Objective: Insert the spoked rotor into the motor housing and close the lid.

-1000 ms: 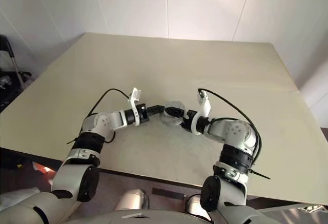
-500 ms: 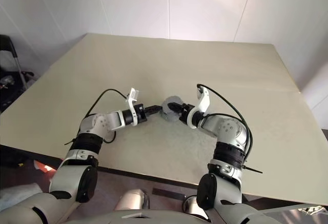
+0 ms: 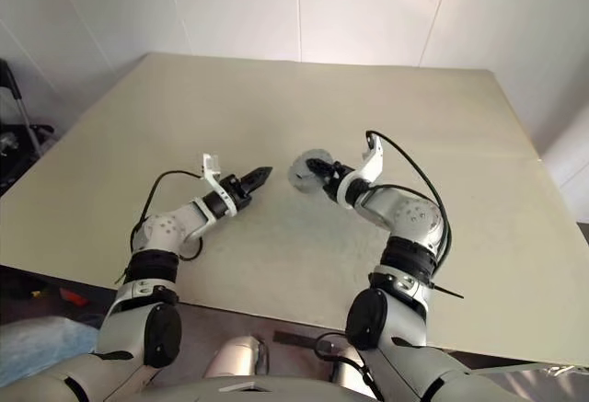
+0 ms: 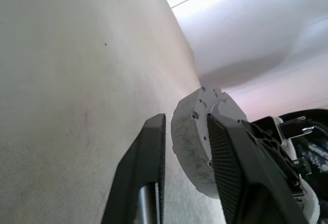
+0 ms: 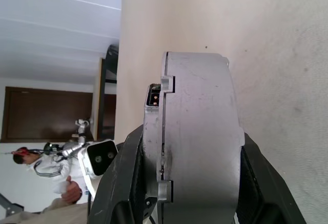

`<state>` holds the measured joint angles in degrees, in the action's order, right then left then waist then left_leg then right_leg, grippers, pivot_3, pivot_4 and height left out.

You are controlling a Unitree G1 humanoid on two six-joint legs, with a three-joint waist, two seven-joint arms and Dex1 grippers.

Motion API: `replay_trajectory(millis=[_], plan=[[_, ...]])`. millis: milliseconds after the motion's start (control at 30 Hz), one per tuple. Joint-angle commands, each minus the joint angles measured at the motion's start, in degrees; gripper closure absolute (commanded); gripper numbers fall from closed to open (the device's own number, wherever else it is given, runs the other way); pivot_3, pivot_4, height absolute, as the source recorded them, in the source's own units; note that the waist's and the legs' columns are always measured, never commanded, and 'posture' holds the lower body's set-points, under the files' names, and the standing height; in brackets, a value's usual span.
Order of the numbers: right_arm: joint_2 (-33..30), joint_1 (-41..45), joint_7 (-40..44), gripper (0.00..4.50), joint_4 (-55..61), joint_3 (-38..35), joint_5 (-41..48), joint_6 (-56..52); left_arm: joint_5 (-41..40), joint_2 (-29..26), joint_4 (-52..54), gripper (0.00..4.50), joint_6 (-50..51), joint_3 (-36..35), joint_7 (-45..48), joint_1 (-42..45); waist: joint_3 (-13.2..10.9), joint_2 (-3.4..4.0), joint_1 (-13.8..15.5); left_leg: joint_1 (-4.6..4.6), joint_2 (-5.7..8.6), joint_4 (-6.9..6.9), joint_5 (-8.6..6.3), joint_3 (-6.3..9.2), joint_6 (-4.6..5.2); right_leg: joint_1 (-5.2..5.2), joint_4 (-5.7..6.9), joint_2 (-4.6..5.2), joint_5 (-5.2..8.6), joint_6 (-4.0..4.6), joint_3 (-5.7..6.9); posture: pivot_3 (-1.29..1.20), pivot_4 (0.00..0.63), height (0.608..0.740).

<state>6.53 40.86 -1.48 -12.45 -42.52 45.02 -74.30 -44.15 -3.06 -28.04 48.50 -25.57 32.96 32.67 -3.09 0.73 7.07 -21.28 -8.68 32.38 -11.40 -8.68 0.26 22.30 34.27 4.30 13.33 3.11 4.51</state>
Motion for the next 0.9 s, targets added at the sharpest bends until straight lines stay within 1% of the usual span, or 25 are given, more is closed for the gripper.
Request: replay_trajectory(millis=[33,133,200,233,300,467,733,833,900], plan=[[1.38,3.65,-1.33,2.30,0.57,-0.51,5.50,-1.22,-3.95,0.67,3.30,1.93,1.58,-1.09,-0.08,-0.62,0.00,0.00,0.00,-0.07,0.00,0.07,-0.02,-0.01,0.03,0.05,0.05,0.01,0.00,0.00,0.00,0.00,0.000,0.740],[1.77,3.39,-2.34,2.30,0.87,0.52,7.08,-2.70,-7.15,1.61,2.68,0.88,3.96,-2.96,-1.84,-0.14,-0.02,-0.01,0.02,-0.11,-0.03,0.22,-0.03,-0.01,0.04,0.10,0.20,0.01,0.01,0.00,0.00,0.00,0.000,0.740],[1.96,3.68,-2.04,2.30,1.18,1.37,8.37,-3.81,-9.54,1.88,1.12,0.18,7.63,-3.80,-2.95,0.90,-0.04,-0.01,0.03,-0.09,-0.07,0.31,-0.04,-0.02,0.02,0.09,0.37,0.01,0.01,0.01,0.00,0.00,0.000,0.740],[1.97,3.82,-1.96,2.30,1.42,1.55,9.12,-4.37,-10.48,2.04,0.97,0.04,9.20,-3.77,-3.08,1.09,-0.05,-0.01,0.04,-0.09,-0.08,0.30,-0.06,-0.02,-0.02,0.09,0.41,0.01,0.02,0.01,0.00,0.00,0.000,0.740],[2.09,4.26,-2.14,2.30,1.90,1.79,10.77,-5.44,-11.83,2.31,0.07,0.04,11.29,-3.95,-3.51,1.59,-0.06,-0.01,0.04,-0.02,-0.10,0.31,-0.12,-0.02,-0.22,0.05,0.45,0.01,0.02,0.01,-0.01,0.00,0.000,0.740],[2.62,5.07,-3.34,2.30,3.86,2.62,15.29,-7.88,-12.07,2.67,-3.00,0.04,11.97,-3.72,-3.08,2.24,-0.06,-0.01,0.04,0.25,-0.10,0.39,-0.05,-0.01,-0.34,-0.19,0.47,0.01,-0.01,0.01,-0.06,0.00,0.000,0.740],[1.80,4.77,-5.81,2.30,4.35,4.27,18.56,-7.68,-11.75,4.05,-3.90,0.04,10.24,-2.86,-1.79,4.16,-0.06,-0.01,0.19,0.14,-0.08,0.37,-0.04,0.03,-0.35,-0.13,0.45,0.00,-0.03,-0.03,-0.04,0.00,0.000,0.740],[1.61,4.72,-6.27,2.30,4.38,4.89,19.10,-7.14,-11.91,4.17,-3.59,0.64,9.84,-2.63,-0.97,4.06,-0.06,-0.01,0.17,0.15,-0.08,0.37,-0.04,0.03,-0.35,-0.12,0.46,0.00,-0.03,-0.04,-0.04,0.00,0.000,0.740],[1.43,4.63,-6.46,2.30,4.38,5.24,19.20,-6.83,-11.99,4.27,-2.92,1.31,9.86,-2.41,-0.55,3.80,-0.07,-0.01,0.17,0.15,-0.09,0.37,-0.04,0.03,-0.35,-0.12,0.47,0.00,-0.03,-0.04,-0.04,0.00,0.000,0.740]])
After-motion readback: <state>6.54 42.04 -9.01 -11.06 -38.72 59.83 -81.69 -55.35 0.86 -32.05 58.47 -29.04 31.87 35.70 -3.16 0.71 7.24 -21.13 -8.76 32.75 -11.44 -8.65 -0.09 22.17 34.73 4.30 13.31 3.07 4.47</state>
